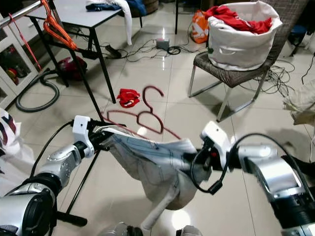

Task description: Hang hanger

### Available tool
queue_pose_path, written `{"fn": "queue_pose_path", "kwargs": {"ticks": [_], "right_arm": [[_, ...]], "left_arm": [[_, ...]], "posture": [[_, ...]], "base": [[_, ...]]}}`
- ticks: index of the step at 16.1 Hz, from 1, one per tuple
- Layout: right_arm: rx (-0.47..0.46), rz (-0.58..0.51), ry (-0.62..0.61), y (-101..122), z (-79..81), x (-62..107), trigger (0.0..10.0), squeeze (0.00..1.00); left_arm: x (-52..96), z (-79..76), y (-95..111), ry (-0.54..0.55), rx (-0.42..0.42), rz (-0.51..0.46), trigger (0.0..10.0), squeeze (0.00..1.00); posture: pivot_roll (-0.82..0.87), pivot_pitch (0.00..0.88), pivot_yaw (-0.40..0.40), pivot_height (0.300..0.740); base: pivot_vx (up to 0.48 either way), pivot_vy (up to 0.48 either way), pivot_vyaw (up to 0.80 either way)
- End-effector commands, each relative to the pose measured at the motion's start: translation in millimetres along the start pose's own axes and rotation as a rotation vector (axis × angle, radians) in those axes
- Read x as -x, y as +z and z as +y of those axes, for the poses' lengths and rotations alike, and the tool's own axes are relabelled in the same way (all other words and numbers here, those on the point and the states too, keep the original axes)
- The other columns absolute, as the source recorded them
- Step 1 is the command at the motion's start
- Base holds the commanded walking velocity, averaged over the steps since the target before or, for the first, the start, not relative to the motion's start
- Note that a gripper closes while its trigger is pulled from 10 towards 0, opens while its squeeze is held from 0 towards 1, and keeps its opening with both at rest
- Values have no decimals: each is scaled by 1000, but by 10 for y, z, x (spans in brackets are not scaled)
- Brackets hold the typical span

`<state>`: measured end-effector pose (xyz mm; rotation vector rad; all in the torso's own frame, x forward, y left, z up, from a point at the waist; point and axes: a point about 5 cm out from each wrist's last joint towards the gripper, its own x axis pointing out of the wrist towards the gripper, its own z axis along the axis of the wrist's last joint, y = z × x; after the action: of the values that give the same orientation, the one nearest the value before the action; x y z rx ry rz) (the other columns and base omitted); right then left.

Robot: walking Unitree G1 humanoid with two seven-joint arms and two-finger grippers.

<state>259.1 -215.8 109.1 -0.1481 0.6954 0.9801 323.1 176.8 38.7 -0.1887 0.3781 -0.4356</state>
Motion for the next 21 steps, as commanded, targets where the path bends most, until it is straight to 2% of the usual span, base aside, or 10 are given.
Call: {"fn": "queue_pose_path", "kwargs": {"ticks": [1, 4, 7, 9, 12, 13, 15, 17, 19, 21], "right_arm": [[-48, -23, -15, 30, -15, 63, 10000, 0], [-218, -32, -32, -87, -54, -2, 10000, 0], [-260, -25, -52, -57, -69, -6, 10000, 0], [-289, -3, -162, -8, -186, -22, 10000, 0], [-224, 19, -230, 79, -185, -130, 10000, 0], [-124, 61, -223, 90, -138, -153, 10000, 0], [-51, 71, -202, 130, -105, -137, 10000, 0], [86, -13, -166, 334, -131, -16, 10000, 0], [74, -35, -190, 411, -185, 25, 10000, 0], [102, 24, -150, 382, -179, 66, 10000, 0]], "left_arm": [[41, 148, 221, 66, -63, -63, 0, 0], [4, 112, 255, 70, -117, -62, 0, 0], [-15, 93, 263, 81, -143, -59, 0, 0], [-26, 82, 299, 90, -187, -73, 0, 0], [-47, 43, 279, 83, -195, -71, 0, 0], [-56, 17, 248, 78, -193, -67, 0, 0], [-63, -7, 217, 74, -195, -63, 0, 0], [-70, -34, 182, 70, -190, -60, 0, 0], [-72, -39, 174, 71, -188, -60, 0, 0], [-74, -48, 156, 72, -185, -58, 0, 0]], "posture": [[-208, 0, 97, 740], [-208, 0, 88, 740], [-207, 0, 82, 740], [-206, 0, 77, 740], [-202, 0, 73, 740], [-198, 0, 70, 740], [-199, 0, 66, 740], [-200, 0, 55, 740], [-200, 0, 52, 740], [-199, 0, 49, 740]], "base": [[0, 0, 0], [0, 0, 0], [0, 0, 0], [0, 0, 0], [0, 0, 0], [0, 0, 0], [0, 0, 0], [0, 0, 0], [0, 0, 0], [0, 0, 0]]}}
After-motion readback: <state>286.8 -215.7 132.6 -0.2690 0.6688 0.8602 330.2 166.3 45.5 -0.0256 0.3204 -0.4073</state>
